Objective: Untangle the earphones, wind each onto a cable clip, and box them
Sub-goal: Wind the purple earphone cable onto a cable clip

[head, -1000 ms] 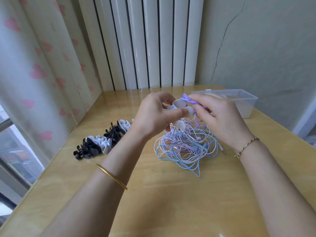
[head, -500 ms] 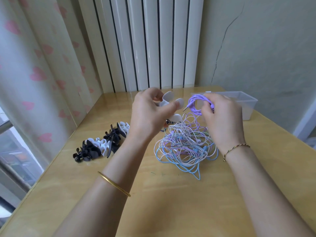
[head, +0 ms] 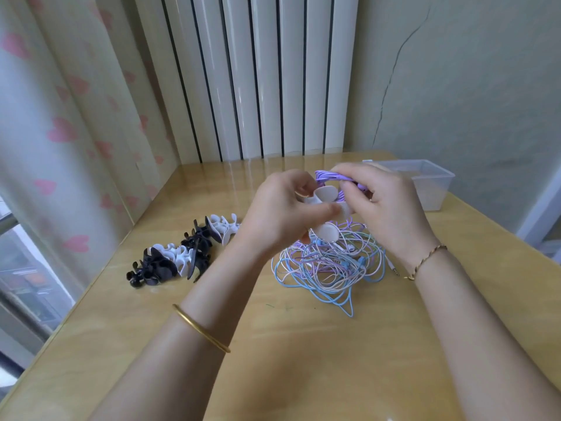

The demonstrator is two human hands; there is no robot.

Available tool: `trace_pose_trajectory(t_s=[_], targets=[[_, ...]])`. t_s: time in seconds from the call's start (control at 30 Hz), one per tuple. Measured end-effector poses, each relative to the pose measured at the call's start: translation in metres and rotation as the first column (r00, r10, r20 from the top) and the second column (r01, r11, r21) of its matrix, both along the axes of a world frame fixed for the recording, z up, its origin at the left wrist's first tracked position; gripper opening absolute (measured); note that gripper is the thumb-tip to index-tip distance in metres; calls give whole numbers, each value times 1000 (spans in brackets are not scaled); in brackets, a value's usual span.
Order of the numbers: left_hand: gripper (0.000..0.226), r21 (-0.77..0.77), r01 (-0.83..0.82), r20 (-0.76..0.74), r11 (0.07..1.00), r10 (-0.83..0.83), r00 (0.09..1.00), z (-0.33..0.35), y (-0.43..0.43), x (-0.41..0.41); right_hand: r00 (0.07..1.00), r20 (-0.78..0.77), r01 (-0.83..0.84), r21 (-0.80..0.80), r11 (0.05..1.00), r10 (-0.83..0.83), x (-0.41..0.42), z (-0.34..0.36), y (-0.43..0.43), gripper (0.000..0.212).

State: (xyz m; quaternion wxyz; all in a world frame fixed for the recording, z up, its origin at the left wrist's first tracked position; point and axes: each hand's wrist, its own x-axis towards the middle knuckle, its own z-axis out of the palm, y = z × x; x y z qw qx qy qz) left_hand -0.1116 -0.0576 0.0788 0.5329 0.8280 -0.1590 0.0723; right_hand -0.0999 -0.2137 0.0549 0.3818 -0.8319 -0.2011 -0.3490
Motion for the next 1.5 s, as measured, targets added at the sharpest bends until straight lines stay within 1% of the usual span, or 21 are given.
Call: trace_pose_trajectory(t_s=[0.07, 0.23, 0.3, 0.37, 0.5, 0.57, 0.63, 0.77, 0.9, 0.97, 1.07, 1.2, 1.3, 1.37, 1.5], targets=[[21, -58, -9, -38, 998, 7, 999, 1, 4, 4, 998, -37, -55, -4, 998, 55, 1, 0, -6, 29], [21, -128, -2, -99, 992, -11, 995, -1, 2, 8, 985, -106, -131, 58, 990, 137, -2, 2, -7, 29], [21, -172, -11, -129, 985, -11, 992, -3, 1, 9, 974, -150, -162, 79, 984, 173, -3, 3, -7, 28], [21, -201, -38, -149, 979, 8, 989, -7, 0, 10, 961, -188, -190, 90, 978, 204, -2, 4, -8, 32], [20, -188, -65, -133, 980, 40, 990, -9, 0, 12, 944, -233, -216, 95, 972, 233, -1, 6, -10, 33], [19, -181, -62, -122, 982, 40, 992, -8, 0, 12, 934, -261, -231, 85, 969, 245, -1, 8, -10, 41], [20, -185, -65, -120, 981, 43, 992, -7, 1, 12, 923, -282, -252, 69, 965, 261, -4, 11, -10, 45], [19, -208, -35, -144, 978, 5, 990, -5, 5, 12, 896, -321, -304, 56, 951, 306, -2, 10, -9, 36], [21, -180, 16, -110, 984, -36, 993, -3, 8, 11, 893, -302, -304, 142, 942, 334, -1, 5, -8, 34], [26, -137, 42, -103, 990, -56, 993, 0, 7, 10, 884, -267, -333, 217, 917, 384, -4, 1, -4, 36], [30, 13, 43, -76, 999, -42, 996, 3, 4, 11, 877, -227, -351, 298, 888, 423, -7, -4, 0, 43], [30, 190, -10, 57, 982, -1, 998, 6, -3, 9, 885, -213, -338, 321, 885, 415, -5, -6, 0, 43], [24, 346, -63, 141, 936, 15, 990, 8, -9, 7, 877, -217, -336, 359, 871, 428, -2, -11, -2, 38], [23, 391, -81, 176, 917, 12, 984, 7, -12, 6, 869, -218, -339, 393, 855, 445, -1, -14, -3, 36], [24, 403, -105, 237, 909, 7, 971, 4, -12, 7, 834, -208, -373, 472, 799, 512, -2, -14, -2, 34]])
